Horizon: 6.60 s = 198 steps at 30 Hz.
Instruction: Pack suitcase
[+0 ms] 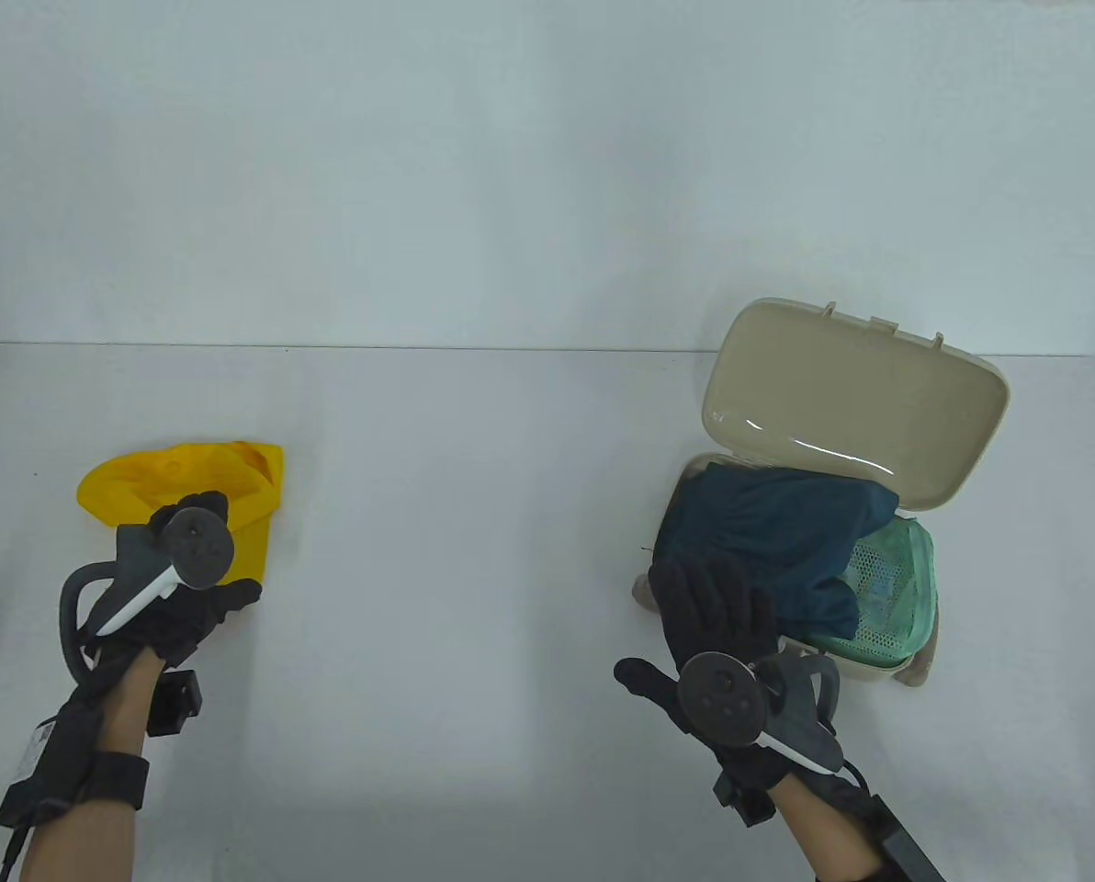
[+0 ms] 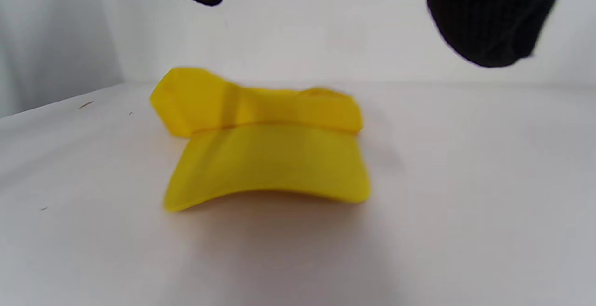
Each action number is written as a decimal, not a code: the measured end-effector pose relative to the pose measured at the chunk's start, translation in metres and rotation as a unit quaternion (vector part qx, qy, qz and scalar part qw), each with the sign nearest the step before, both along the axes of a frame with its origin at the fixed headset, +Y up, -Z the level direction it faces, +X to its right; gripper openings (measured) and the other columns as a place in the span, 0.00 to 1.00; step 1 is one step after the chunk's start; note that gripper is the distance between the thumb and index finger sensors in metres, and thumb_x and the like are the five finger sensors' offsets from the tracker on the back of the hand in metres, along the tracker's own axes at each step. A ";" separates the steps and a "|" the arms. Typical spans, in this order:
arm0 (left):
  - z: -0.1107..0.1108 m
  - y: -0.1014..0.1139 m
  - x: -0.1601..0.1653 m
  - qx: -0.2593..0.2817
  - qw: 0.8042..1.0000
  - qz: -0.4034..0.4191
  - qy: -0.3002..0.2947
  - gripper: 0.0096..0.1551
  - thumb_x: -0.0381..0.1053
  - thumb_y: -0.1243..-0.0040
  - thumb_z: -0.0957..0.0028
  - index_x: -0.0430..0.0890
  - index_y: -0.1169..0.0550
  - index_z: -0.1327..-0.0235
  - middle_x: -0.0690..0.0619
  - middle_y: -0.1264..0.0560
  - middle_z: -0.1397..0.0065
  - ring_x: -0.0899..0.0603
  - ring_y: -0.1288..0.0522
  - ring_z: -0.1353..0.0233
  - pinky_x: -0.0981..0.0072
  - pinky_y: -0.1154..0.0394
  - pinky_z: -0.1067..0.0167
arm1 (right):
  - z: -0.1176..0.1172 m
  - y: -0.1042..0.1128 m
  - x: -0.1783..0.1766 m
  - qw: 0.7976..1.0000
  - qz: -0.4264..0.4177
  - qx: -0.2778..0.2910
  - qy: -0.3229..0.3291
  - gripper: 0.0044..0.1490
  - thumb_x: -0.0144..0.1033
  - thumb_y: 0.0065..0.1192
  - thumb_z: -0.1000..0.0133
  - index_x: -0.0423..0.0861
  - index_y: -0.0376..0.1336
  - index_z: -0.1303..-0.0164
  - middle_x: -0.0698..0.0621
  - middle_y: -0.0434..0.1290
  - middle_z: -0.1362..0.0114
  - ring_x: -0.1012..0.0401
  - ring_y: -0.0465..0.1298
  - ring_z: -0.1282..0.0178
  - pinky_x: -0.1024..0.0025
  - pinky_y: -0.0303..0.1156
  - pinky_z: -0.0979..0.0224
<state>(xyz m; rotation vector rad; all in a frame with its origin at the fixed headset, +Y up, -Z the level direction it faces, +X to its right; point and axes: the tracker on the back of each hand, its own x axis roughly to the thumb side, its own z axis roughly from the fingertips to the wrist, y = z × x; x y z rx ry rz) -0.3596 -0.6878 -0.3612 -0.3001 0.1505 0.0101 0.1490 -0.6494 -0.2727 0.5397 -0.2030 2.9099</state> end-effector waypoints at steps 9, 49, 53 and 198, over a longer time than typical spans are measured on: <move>-0.032 -0.054 -0.022 -0.129 0.991 -0.029 0.020 0.67 0.68 0.38 0.55 0.55 0.69 0.23 0.51 0.67 0.14 0.37 0.64 0.14 0.44 0.52 0.18 | 0.000 -0.001 0.000 1.000 0.000 -0.011 0.001 0.61 0.75 0.33 0.49 0.45 0.38 0.14 0.43 0.47 0.10 0.37 0.48 0.11 0.32 0.48 0.20; 0.074 0.118 0.129 0.371 0.906 -0.151 -0.136 0.33 0.45 0.50 0.42 0.54 0.42 0.21 0.52 0.37 0.17 0.45 0.29 0.19 0.59 0.26 0.26 | 0.007 0.003 -0.004 1.000 -0.003 0.006 0.027 0.59 0.74 0.35 0.48 0.45 0.41 0.15 0.42 0.51 0.11 0.37 0.52 0.12 0.32 0.49 0.21; 0.095 0.115 0.167 0.398 0.882 -0.167 -0.190 0.33 0.45 0.50 0.42 0.54 0.41 0.22 0.51 0.36 0.17 0.45 0.27 0.21 0.60 0.25 0.27 | 0.006 0.001 -0.003 1.000 -0.006 0.002 0.023 0.59 0.74 0.35 0.48 0.45 0.41 0.15 0.42 0.51 0.11 0.37 0.52 0.12 0.32 0.49 0.21; 0.060 -0.002 0.136 0.020 0.772 0.635 -0.017 0.32 0.51 0.50 0.41 0.38 0.40 0.28 0.56 0.23 0.36 0.49 0.14 0.38 0.67 0.17 0.39 | -0.094 0.006 -0.118 0.850 -0.375 -0.365 0.068 0.48 0.48 0.64 0.44 0.33 0.49 0.24 0.54 0.75 0.34 0.62 0.84 0.44 0.64 0.81 0.40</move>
